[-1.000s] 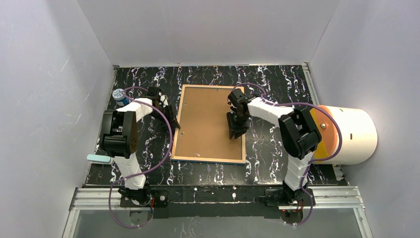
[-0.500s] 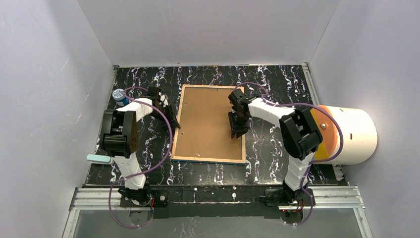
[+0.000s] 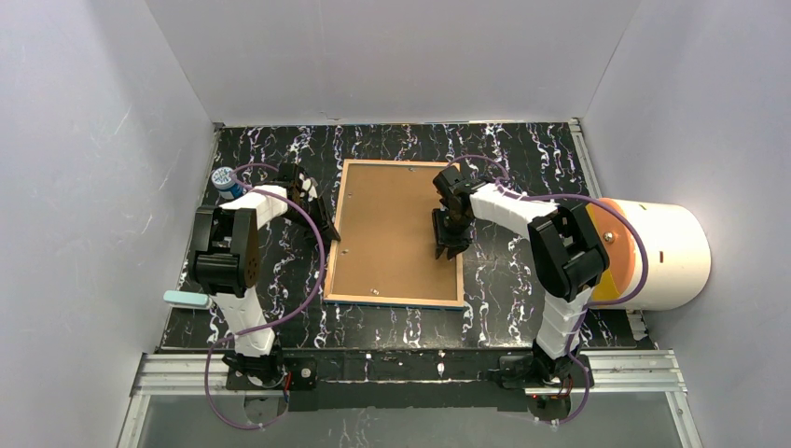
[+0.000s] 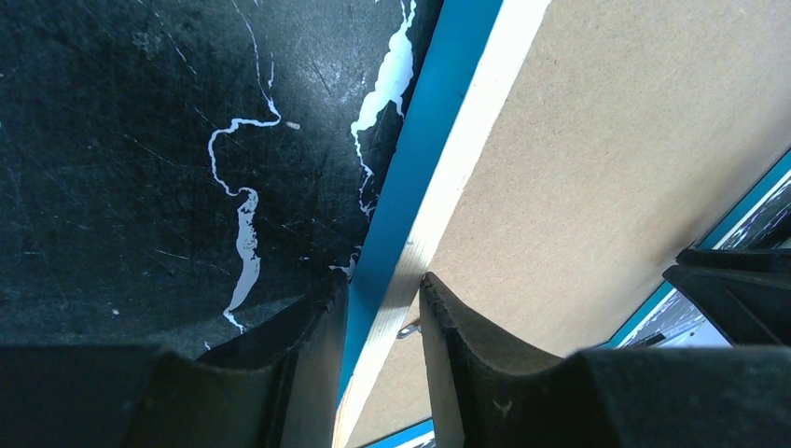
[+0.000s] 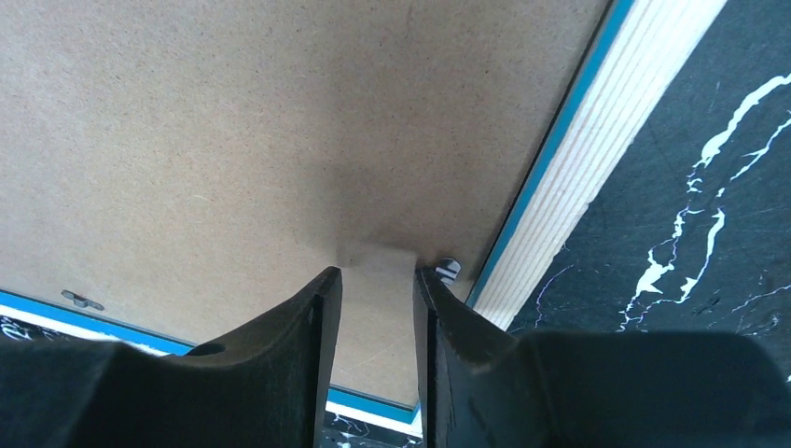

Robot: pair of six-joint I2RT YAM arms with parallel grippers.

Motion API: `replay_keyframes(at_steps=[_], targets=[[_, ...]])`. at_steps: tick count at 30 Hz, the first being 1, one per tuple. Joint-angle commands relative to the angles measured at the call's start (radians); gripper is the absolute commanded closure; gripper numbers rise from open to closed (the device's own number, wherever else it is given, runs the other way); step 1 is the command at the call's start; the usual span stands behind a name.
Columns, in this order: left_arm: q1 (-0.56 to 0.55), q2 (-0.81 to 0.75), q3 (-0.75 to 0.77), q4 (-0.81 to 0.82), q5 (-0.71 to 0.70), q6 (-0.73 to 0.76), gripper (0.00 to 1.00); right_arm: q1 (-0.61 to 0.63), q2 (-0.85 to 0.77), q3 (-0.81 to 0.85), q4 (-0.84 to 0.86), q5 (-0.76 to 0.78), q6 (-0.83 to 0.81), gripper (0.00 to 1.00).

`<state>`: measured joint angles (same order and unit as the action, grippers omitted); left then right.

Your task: Put the photo into the frame

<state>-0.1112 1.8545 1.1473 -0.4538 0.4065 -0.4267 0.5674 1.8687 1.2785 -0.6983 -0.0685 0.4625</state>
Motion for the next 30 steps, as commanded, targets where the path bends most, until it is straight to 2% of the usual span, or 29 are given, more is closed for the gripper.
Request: replay_keyframes(at_steps=[1,7,23,30], targets=[[-0.001,0.015,-0.021,-0.012,-0.007,0.011,0.67,-0.020,-0.014,-0.018,0.043,0.002,-0.027,0.56],[-0.001,0.014,-0.022,-0.012,-0.011,0.011,0.69,-0.020,-0.019,-0.007,0.102,-0.071,-0.014,0.58],[-0.001,0.031,-0.025,-0.001,-0.007,0.006,0.70,-0.024,0.016,-0.046,0.000,0.030,-0.031,0.62],[-0.001,0.034,-0.024,-0.002,-0.014,0.004,0.73,-0.039,-0.008,-0.076,-0.016,0.025,-0.029,0.68]])
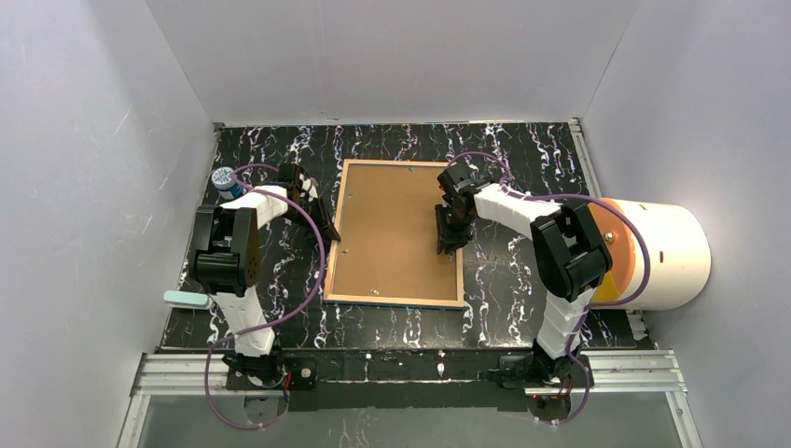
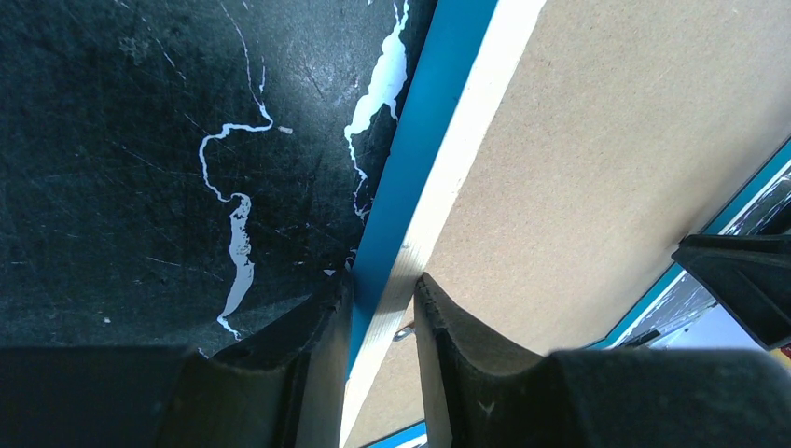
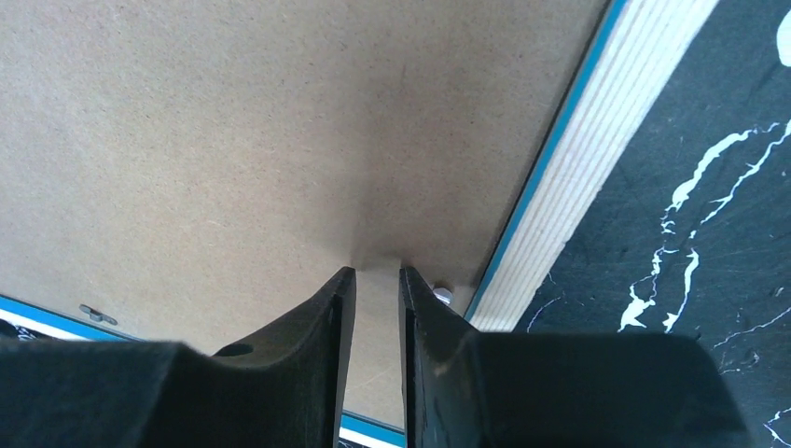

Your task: Put the photo into the frame

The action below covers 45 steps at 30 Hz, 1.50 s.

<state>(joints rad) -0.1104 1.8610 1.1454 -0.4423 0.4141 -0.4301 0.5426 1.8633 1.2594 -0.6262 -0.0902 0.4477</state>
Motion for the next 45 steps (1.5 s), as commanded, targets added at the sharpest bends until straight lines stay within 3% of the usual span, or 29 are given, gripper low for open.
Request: replay_keyframes(at_steps=[1,9,19,28,34,41,45], targets=[[-0.002,0.028,-0.022,-0.013,-0.022,0.004,0.73,-0.017,-0.009,-0.063,-0.090,0.046,-0.015,0.68],[-0.002,0.036,-0.031,0.002,-0.020,-0.022,0.76,-0.049,-0.028,-0.077,-0.111,0.047,-0.031,0.69],[-0.002,0.038,-0.037,0.012,-0.025,-0.047,0.78,-0.055,-0.023,-0.102,-0.133,0.013,-0.044,0.61],[-0.002,0.040,-0.054,0.034,-0.026,-0.070,0.80,-0.097,-0.085,-0.118,-0.139,0.078,-0.008,0.71],[-0.002,0.015,-0.080,0.042,0.023,-0.084,0.80,-0.113,-0.138,-0.070,-0.127,-0.004,-0.037,0.71],[-0.003,-0.090,-0.180,0.059,0.112,-0.130,0.80,-0.113,-0.226,-0.043,-0.147,0.164,0.129,0.59],[-0.002,-0.159,-0.266,0.064,0.138,-0.151,0.81,-0.112,-0.219,-0.088,-0.135,0.124,0.145,0.59]])
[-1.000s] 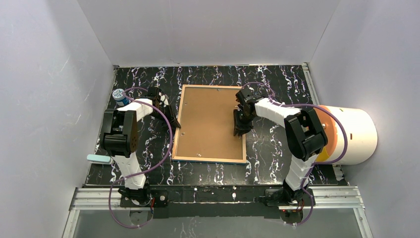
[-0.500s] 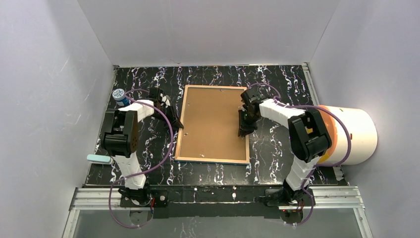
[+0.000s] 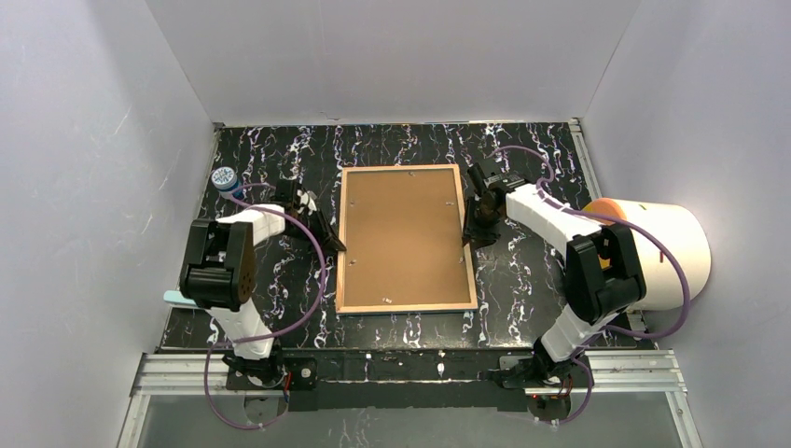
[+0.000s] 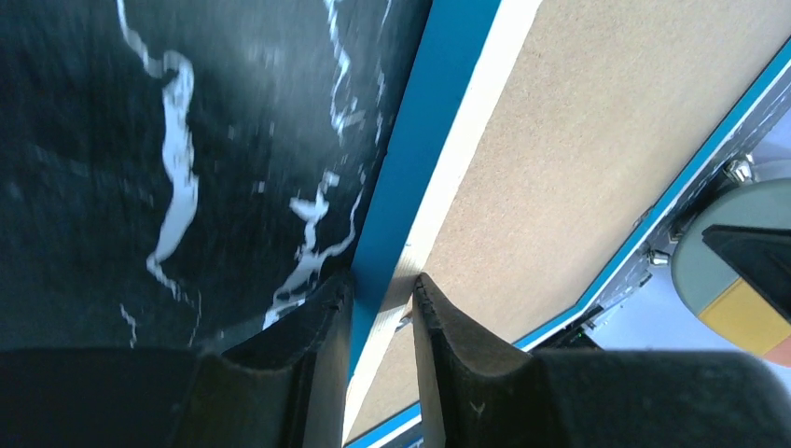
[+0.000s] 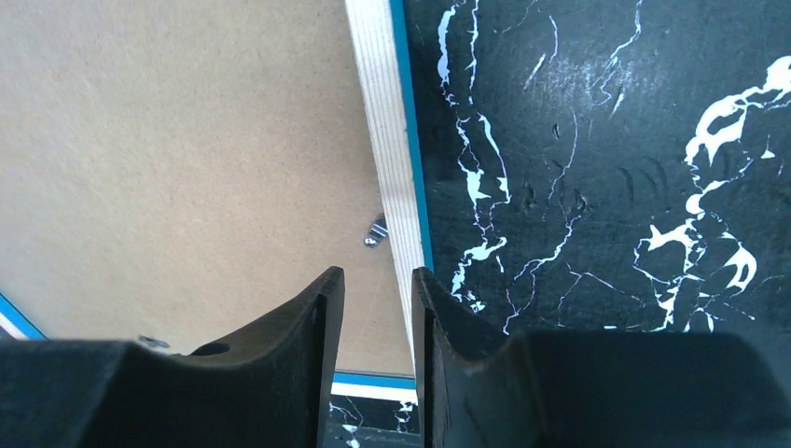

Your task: Put the photo into the frame

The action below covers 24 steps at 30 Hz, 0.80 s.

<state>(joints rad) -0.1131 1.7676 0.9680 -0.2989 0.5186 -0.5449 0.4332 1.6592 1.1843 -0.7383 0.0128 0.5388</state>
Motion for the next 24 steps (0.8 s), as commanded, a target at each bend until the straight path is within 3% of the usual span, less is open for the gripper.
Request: replay_keyframes(at_steps=[1,5,11,18,24], targets=[[0.000,-0.079,-0.105,-0.079,0.040,-0.042,0.81,-0.002,-0.005,-0.022,-0.021,0.003,0.057,0.59],[0.000,-0.118,-0.155,-0.086,0.077,-0.057,0.84,-0.002,0.017,-0.059,0.011,-0.051,0.080,0.62],[0.000,-0.141,-0.165,-0.126,0.092,-0.039,0.83,-0.002,0.025,-0.074,0.028,-0.044,0.078,0.57],[0.000,-0.152,-0.162,-0.165,0.015,0.002,0.79,-0.002,0.034,-0.092,0.028,0.072,0.019,0.63],[0.000,-0.136,-0.184,-0.169,0.004,0.053,0.72,0.003,0.043,-0.147,0.144,0.034,-0.031,0.57]])
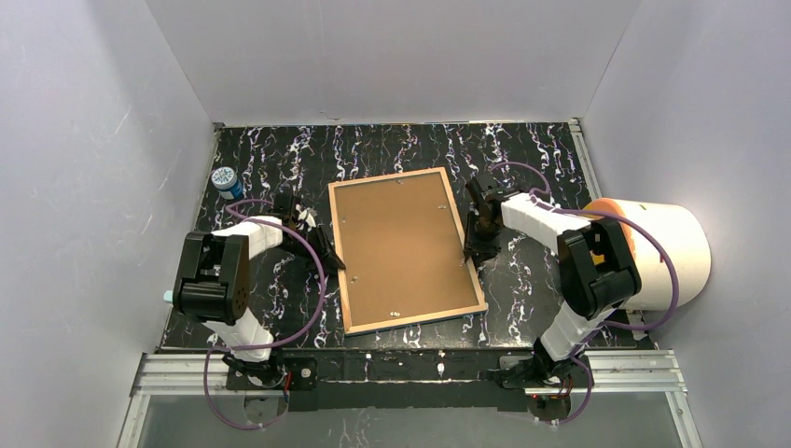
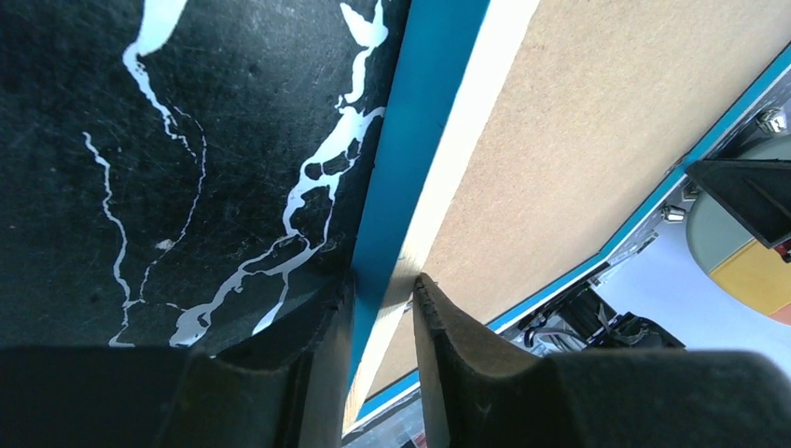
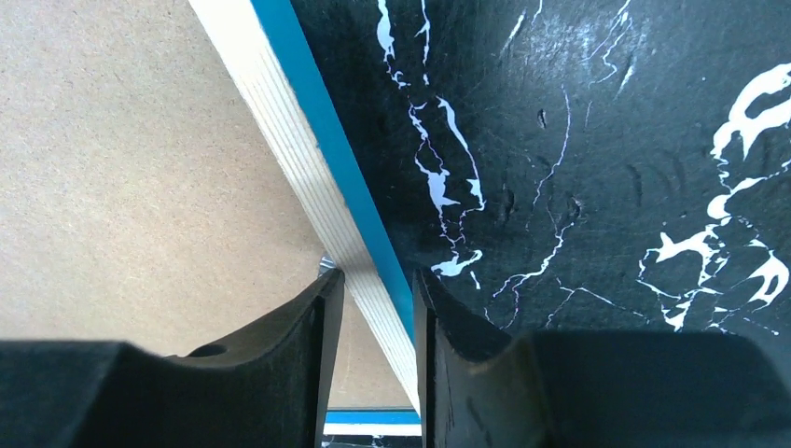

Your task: Put the photo into the frame

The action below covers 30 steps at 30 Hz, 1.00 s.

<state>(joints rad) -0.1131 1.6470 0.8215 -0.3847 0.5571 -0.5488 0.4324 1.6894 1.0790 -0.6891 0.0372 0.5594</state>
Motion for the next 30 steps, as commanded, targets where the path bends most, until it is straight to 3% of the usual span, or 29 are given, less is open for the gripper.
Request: replay_keyframes(at_steps=[1,8,11,19,23,30], targets=[[0.000,-0.020,-0.038,-0.084,-0.040,0.070,0.69,0.007,0.014,-0.051,0.120,-0.005,-0.058,0.57],[0.000,-0.154,0.092,-0.143,-0.220,0.066,0.45,0.006,0.016,-0.054,0.136,0.016,-0.064,0.57],[-0.019,-0.222,0.188,-0.138,-0.231,0.054,0.39,0.006,-0.017,-0.043,0.139,-0.009,-0.068,0.56],[-0.276,-0.111,0.259,0.136,-0.127,-0.115,0.39,0.006,-0.024,0.005,0.116,-0.031,-0.057,0.50],[-0.379,0.043,0.347,0.186,-0.113,-0.149,0.46,0.004,-0.036,0.012,0.114,-0.068,-0.036,0.48],[-0.540,0.275,0.414,0.424,-0.091,-0.268,0.58,-0.001,-0.050,-0.001,0.124,-0.086,-0.044,0.49]])
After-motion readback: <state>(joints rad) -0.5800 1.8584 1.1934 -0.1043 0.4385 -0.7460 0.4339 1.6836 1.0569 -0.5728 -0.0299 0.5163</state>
